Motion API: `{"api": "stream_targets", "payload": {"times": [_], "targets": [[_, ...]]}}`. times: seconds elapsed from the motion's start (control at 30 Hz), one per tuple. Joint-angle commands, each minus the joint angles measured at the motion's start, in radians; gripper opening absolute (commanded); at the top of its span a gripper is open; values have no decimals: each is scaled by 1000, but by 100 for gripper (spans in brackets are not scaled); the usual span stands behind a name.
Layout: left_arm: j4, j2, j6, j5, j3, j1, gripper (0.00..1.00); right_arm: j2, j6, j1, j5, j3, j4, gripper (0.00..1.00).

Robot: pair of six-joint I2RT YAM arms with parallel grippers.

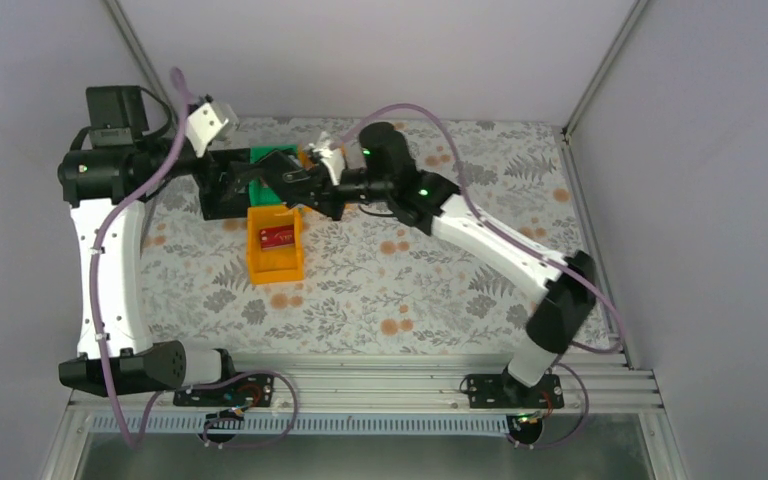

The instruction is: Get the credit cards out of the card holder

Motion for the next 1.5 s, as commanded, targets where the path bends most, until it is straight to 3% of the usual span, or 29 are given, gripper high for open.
{"api": "stream_targets", "payload": {"times": [0.0,0.1,0.17,0.4,0.5,0.53,0.6,0.67,0.77,0.93,1.0,1.17,1.27,1.33,1.47], "targets": [[-11,23,-121,252,120,19,100,-248,69,-10,-31,-199,359,4],[-136,-54,146,613,30,12,100,-323,118,-9,-13,-288,508,4],[-149,-112,239,703,-23,6,100,-347,148,-9,-9,-317,574,4],[-139,-93,128,777,18,4,92,-383,198,11,-33,-324,671,4],[-5,-111,-15,756,-42,-33,88,-381,214,21,13,-320,679,4],[107,-123,-156,696,-71,-69,85,-375,218,24,20,-316,686,4],[368,-157,-473,408,-154,-192,78,-357,224,30,39,-303,689,4],[350,-150,-433,327,-158,-266,77,-339,224,32,57,-282,678,4],[260,-125,-358,409,-114,-273,77,-339,217,32,85,-268,662,4],[280,-137,-345,449,-133,-273,70,-324,217,32,69,-249,635,4],[287,-131,-356,451,-123,-273,63,-321,217,33,61,-247,630,4],[314,-117,-410,436,-112,-272,23,-325,206,33,52,-245,617,4],[288,-115,-382,447,-107,-272,9,-331,190,34,61,-245,596,4],[287,-118,-378,447,-107,-272,3,-329,185,34,58,-242,579,4],[287,-122,-375,466,-113,-273,2,-317,159,32,27,-218,530,8]]}}
